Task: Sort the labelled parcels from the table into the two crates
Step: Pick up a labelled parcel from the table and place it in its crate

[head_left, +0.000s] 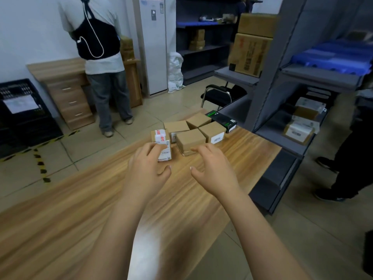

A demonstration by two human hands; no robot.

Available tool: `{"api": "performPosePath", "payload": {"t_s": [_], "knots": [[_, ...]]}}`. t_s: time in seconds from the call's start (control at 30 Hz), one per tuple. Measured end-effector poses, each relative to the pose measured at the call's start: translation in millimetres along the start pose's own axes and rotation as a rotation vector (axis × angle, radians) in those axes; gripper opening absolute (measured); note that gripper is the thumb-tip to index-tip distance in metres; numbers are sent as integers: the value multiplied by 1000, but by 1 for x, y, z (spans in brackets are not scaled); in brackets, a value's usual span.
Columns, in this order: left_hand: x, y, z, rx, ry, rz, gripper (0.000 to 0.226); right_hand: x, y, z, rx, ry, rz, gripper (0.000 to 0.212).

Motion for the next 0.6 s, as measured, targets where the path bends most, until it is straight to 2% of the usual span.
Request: {"api": "performPosePath", "payload": {"t_s": [0.37,0.6], "knots": [[51,103,-44,-97,71,18,44,57,108,52,-21,77,-68,39],[109,175,-74,-286,135,-67,42,115,201,105,-79,153,-193,40]]}}
Point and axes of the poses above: each hand's wrist, its own y-axis towards the middle knuckle, its own x-axis out of the palm, z = x × y, the point moved 3 cm from there along y, towards the middle knuckle, and after that the axes turned 14 degrees about -x, right-handed, at the moved point
